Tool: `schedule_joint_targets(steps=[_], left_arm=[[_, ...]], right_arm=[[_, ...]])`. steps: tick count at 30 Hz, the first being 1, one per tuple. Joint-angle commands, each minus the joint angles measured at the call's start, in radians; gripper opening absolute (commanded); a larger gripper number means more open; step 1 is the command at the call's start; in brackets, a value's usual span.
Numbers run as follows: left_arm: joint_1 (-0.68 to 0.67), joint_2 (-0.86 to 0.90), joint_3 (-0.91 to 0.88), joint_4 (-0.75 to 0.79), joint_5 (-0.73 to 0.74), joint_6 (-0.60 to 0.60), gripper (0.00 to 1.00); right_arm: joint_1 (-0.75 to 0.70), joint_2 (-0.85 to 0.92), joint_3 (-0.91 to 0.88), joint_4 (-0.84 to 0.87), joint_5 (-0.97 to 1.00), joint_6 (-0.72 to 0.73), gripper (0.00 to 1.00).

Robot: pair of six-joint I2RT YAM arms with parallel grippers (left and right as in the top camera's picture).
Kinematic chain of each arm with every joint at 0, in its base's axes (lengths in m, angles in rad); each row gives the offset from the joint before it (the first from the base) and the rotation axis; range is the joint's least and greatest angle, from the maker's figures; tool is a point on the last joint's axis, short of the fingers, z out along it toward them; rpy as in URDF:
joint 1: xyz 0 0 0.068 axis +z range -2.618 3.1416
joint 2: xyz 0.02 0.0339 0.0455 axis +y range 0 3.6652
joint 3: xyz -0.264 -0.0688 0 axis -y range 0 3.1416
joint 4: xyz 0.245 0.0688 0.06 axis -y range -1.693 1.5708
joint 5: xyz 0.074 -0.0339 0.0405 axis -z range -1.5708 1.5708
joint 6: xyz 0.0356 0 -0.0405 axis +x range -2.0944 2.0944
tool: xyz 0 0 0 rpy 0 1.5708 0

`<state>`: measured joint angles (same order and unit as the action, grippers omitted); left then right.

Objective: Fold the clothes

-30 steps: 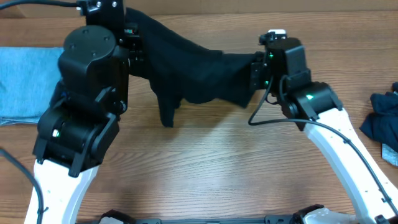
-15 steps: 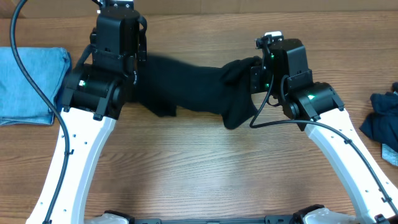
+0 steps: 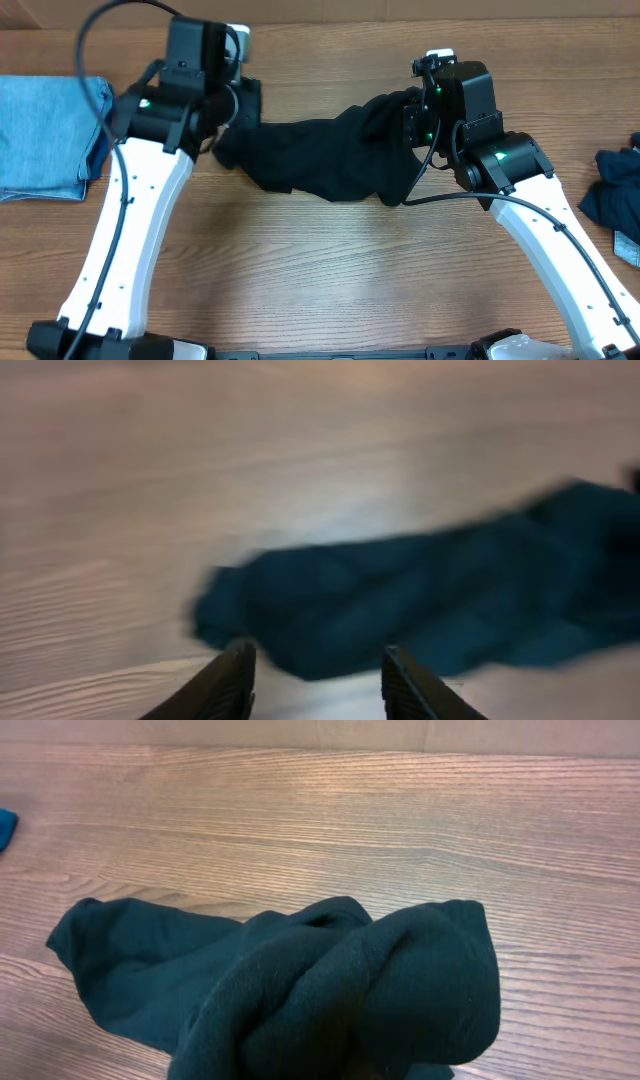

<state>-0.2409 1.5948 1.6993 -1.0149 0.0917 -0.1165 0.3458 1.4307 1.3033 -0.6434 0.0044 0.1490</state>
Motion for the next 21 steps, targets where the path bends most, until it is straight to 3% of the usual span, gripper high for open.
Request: schedule_joint_targets(steps=[1, 14, 21], left_arm=[[-0.045, 0.021, -0.080, 0.036, 0.216, 0.016, 0.44], [-0.267, 0.020, -0.423, 0.354, 0.236, -0.038, 0.42], [-0.393, 0.020, -0.464, 0.376, -0.011, -0.038, 0.45]], right_arm=[[-0.008, -0.008, 0.021, 0.029, 0.018, 0.116, 0.04], [-0.005, -0.007, 0.021, 0.134, 0.039, 0.448, 0.04], [-0.005, -0.006, 0.021, 0.153, 0.029, 0.458, 0.04]])
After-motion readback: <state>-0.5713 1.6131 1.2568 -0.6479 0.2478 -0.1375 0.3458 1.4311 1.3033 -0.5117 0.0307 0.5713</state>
